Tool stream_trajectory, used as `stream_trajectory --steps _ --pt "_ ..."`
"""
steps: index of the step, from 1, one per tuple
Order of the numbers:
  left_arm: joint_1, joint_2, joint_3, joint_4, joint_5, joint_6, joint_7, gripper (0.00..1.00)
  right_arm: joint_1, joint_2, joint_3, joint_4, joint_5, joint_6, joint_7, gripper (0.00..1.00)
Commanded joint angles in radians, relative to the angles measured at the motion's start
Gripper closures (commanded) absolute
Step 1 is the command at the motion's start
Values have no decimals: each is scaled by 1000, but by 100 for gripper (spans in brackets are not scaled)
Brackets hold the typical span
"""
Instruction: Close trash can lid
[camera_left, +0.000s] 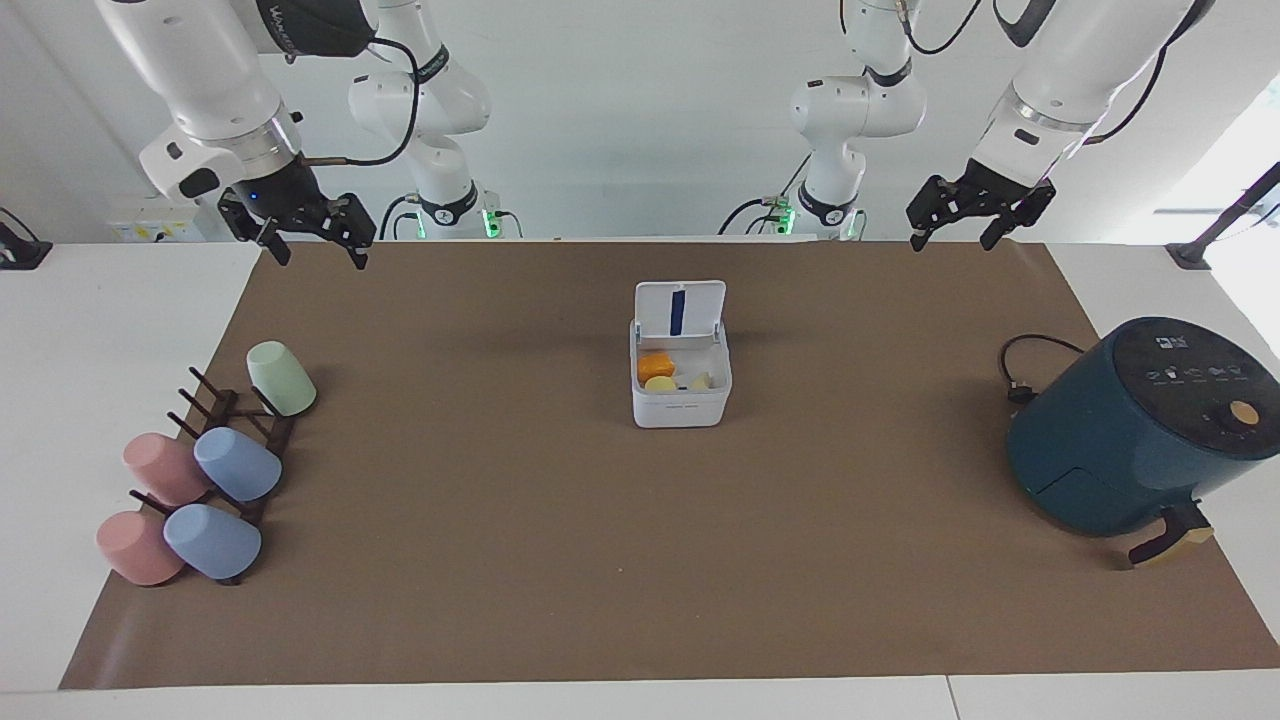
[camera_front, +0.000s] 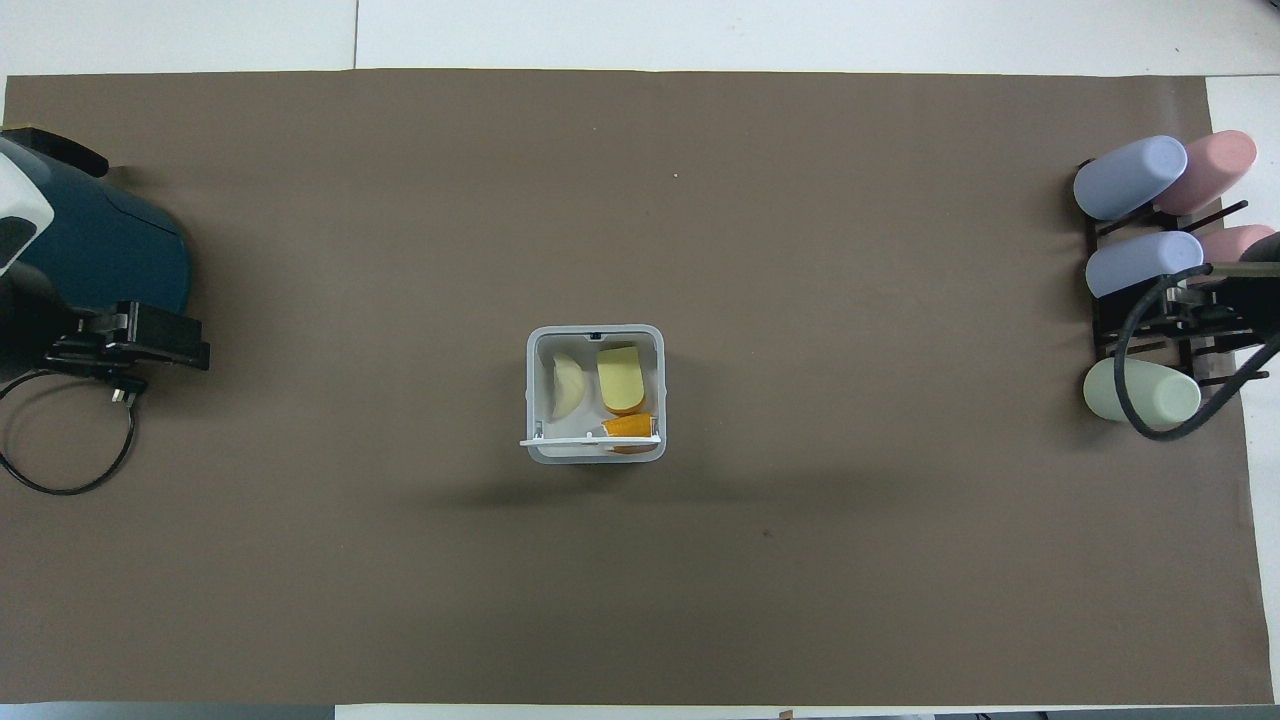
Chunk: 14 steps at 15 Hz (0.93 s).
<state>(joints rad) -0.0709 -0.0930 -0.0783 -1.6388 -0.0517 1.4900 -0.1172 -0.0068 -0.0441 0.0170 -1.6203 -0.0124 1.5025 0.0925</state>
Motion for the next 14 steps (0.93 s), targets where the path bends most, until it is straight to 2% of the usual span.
stream_trajectory --steps 1,11,14 --pt "-1 -8 -3 -3 15 7 -7 0 -7 -2 3 -4 -1 2 -28 0" --pt "-4 -25 -5 -18 1 16 -9 0 -7 -2 3 -4 -1 2 -28 0" --pt "-59 -37 -3 -39 1 35 -59 1 -7 -2 3 -4 -1 2 -28 0"
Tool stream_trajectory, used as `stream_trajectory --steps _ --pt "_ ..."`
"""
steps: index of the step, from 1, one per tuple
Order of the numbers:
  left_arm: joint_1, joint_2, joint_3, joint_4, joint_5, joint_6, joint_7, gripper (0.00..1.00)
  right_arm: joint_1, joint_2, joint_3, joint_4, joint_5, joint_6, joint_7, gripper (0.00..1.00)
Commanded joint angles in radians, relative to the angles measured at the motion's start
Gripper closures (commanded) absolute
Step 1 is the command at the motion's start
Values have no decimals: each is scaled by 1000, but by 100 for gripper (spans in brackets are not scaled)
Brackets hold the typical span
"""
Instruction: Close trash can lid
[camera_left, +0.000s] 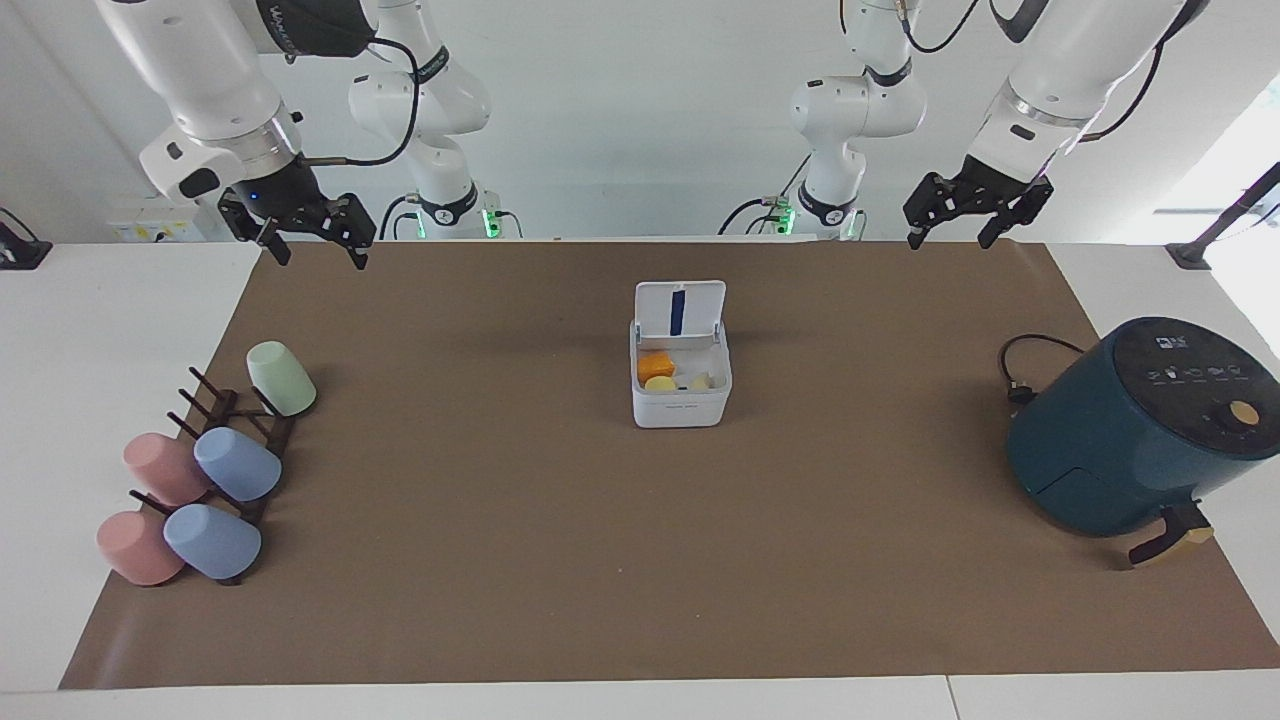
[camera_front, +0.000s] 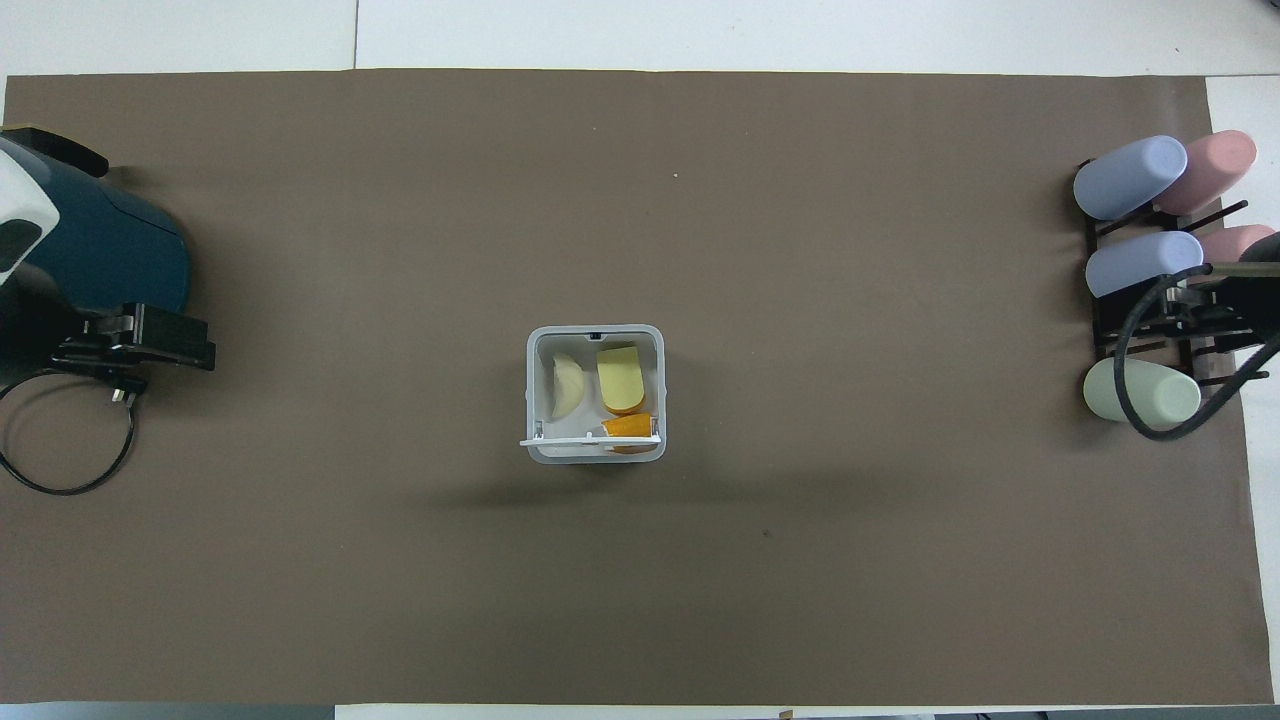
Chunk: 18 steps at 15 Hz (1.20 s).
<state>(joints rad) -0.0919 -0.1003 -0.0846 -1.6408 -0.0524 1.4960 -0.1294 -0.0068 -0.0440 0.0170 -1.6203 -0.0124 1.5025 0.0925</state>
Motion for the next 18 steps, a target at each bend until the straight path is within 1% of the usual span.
stream_trajectory --steps 1,2,3,4,8,11,14,16,18 --pt "-54 -36 2 -48 2 42 -67 21 -7 -2 3 -3 -1 2 -28 0" --pt "-74 -42 2 -60 2 58 -84 47 -7 -2 3 -4 -1 2 -28 0" --pt "-95 -45 2 -74 0 67 -105 76 -7 -2 3 -3 -1 2 -28 0" --pt "-117 -56 0 -91 0 76 -116 100 -7 -2 3 -4 -1 2 -28 0" --pt "-228 -85 0 -175 -20 128 -215 100 -7 -2 3 -3 -1 2 -28 0" --pt "-389 -90 2 -266 -20 238 -359 100 -7 -2 3 -4 0 2 -28 0" --pt "-515 -78 2 -327 -20 340 -468 100 -7 -2 3 -3 -1 2 -28 0" --pt "-558 -75 2 -370 -20 415 -501 100 -7 -2 3 -4 -1 2 -28 0" --pt "-594 -49 2 -375 -20 426 -509 100 -7 -2 3 -3 -1 2 -28 0"
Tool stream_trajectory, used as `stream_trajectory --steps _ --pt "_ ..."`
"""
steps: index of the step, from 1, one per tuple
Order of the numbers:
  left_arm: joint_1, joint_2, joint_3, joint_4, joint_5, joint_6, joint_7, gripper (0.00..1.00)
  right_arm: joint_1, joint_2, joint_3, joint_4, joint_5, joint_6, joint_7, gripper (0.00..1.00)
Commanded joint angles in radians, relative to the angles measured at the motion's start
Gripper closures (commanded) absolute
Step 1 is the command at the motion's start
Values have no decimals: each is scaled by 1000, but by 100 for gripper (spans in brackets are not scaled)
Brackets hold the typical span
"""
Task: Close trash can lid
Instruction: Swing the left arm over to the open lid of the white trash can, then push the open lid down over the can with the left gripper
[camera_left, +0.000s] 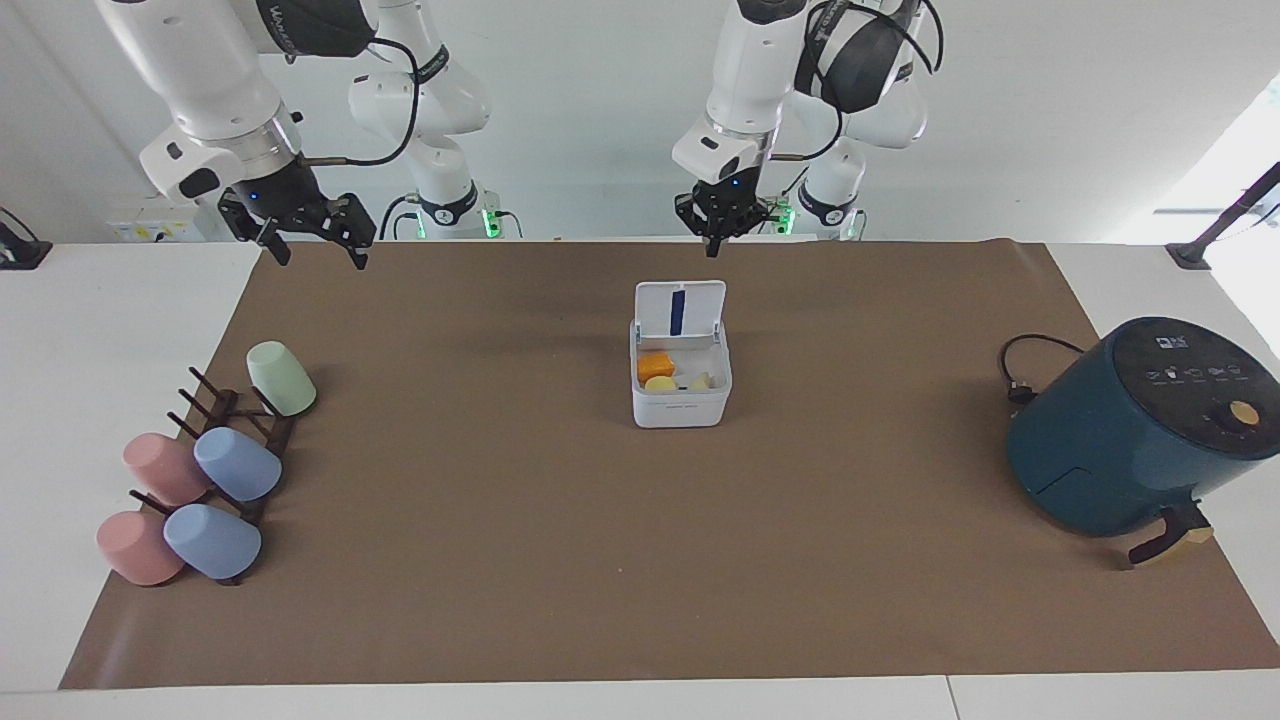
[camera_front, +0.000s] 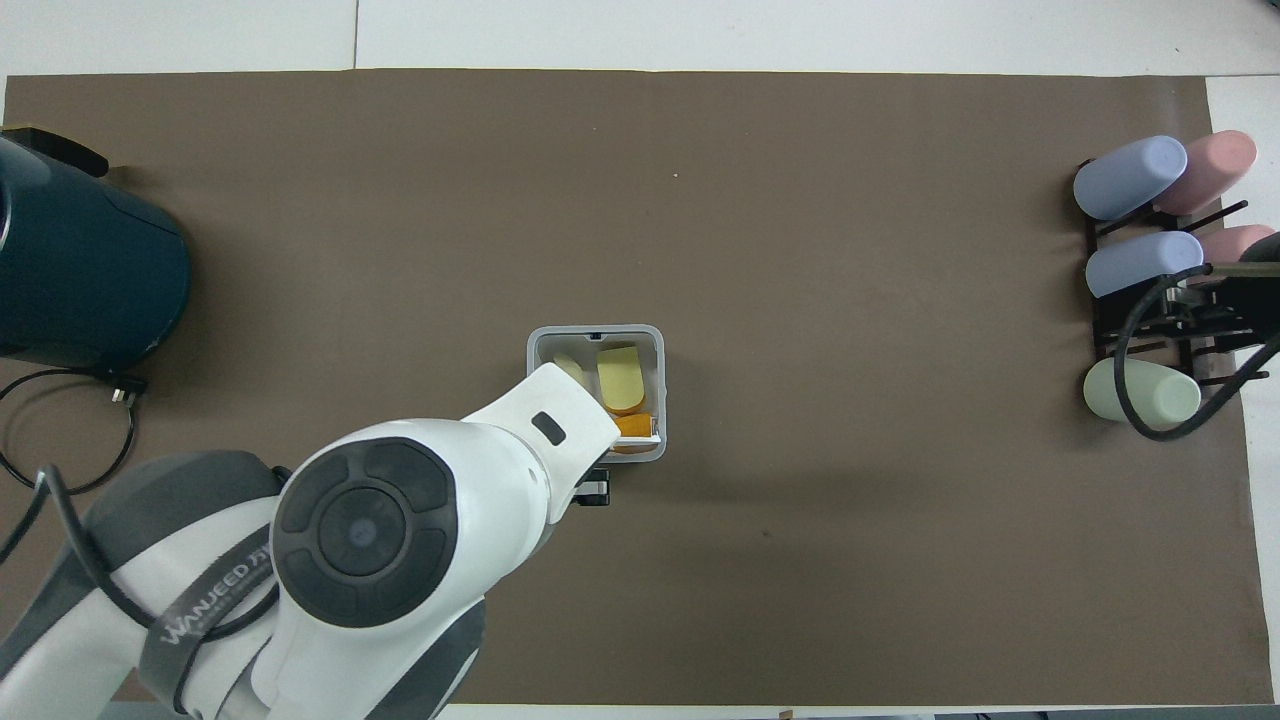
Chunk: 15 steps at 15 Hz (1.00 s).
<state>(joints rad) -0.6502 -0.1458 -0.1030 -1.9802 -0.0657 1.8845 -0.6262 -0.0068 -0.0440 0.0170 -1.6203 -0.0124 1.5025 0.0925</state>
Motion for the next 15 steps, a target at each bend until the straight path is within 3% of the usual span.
stream_trajectory --steps 1,15 --pt "-57 18 20 -37 -5 41 -32 100 -7 -2 3 -3 -1 2 -28 0" --pt "0 98 28 -16 0 202 -36 100 -7 -2 3 -4 -1 2 -28 0"
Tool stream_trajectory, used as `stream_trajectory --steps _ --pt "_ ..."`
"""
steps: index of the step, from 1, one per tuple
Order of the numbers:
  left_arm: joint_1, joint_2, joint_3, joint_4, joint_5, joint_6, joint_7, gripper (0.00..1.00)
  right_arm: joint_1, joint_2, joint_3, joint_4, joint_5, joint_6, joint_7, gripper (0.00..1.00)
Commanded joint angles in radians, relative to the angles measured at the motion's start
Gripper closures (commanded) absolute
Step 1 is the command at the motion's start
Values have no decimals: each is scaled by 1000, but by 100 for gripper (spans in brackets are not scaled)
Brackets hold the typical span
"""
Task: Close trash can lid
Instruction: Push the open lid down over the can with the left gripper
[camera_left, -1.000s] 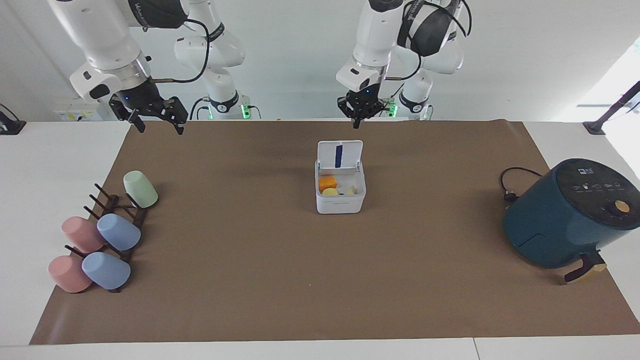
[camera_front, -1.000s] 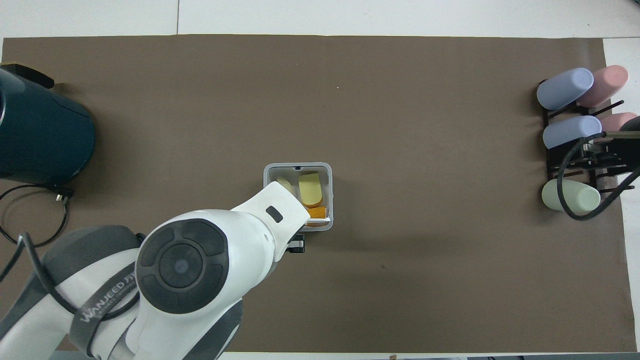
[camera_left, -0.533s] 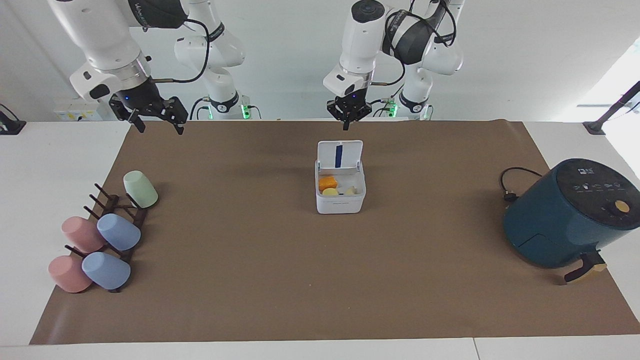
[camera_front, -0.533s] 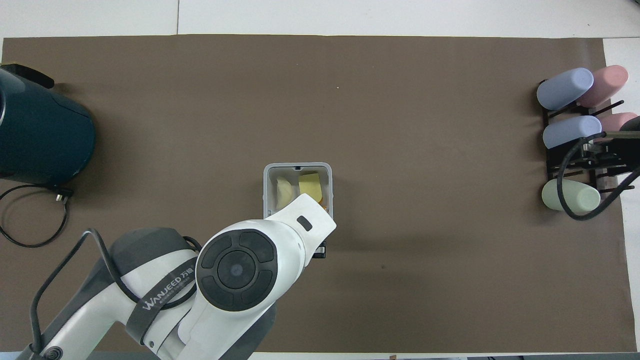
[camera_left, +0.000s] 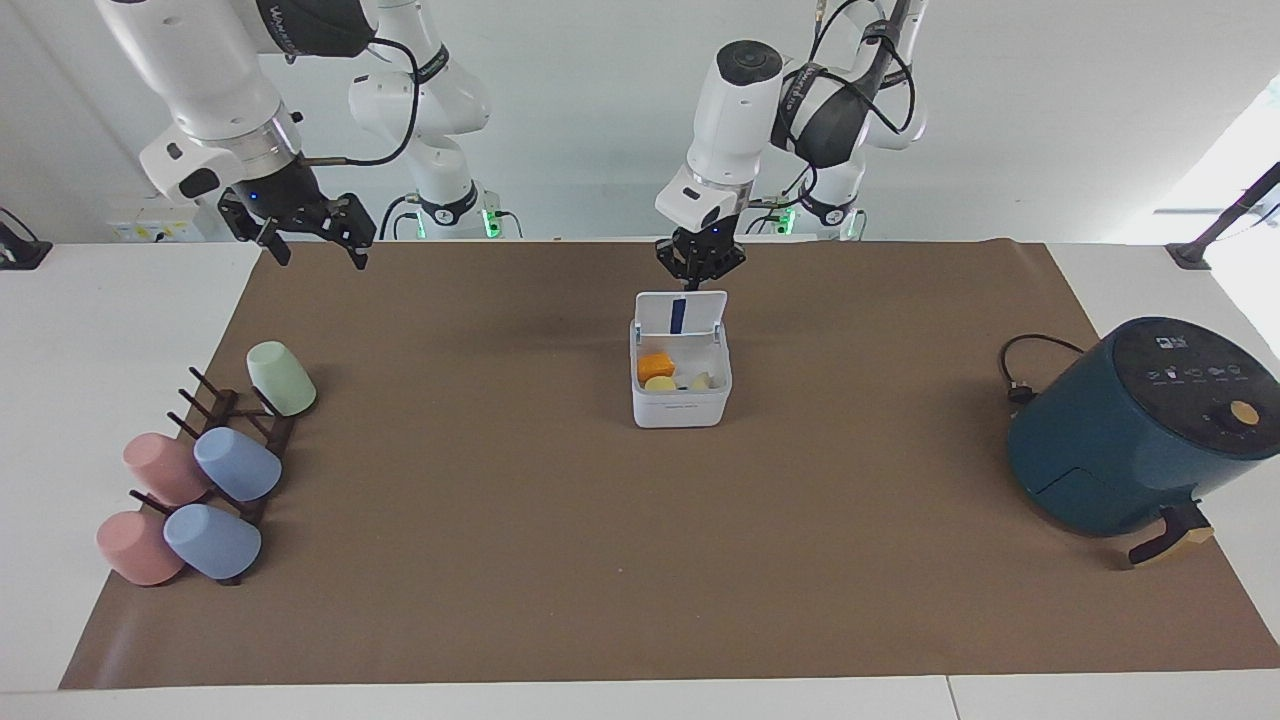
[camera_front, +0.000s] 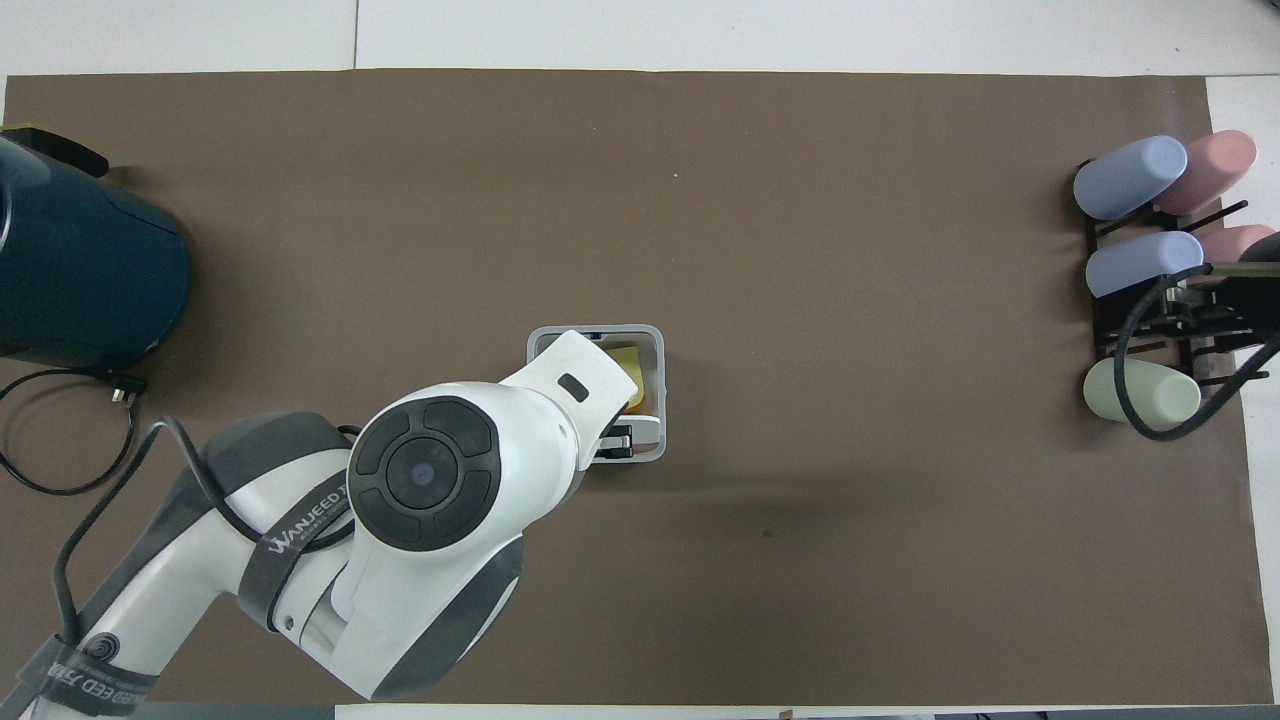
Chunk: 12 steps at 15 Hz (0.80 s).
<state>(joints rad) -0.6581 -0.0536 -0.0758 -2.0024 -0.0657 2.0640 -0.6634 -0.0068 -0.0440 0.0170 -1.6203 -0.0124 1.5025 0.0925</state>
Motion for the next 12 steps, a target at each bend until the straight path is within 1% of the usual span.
stream_trajectory --steps 1,4,8,12 --pt "9 11 2 13 0 27 1 100 -7 -2 3 -3 -1 2 -28 0" --pt "25 66 2 48 1 48 -1 100 -7 -2 3 -3 -1 2 -28 0" --pt "47 110 2 51 3 113 1 100 -7 -2 3 -4 -1 2 -28 0" --pt "49 158 2 54 6 156 1 100 -7 -2 3 -4 -1 2 -28 0"
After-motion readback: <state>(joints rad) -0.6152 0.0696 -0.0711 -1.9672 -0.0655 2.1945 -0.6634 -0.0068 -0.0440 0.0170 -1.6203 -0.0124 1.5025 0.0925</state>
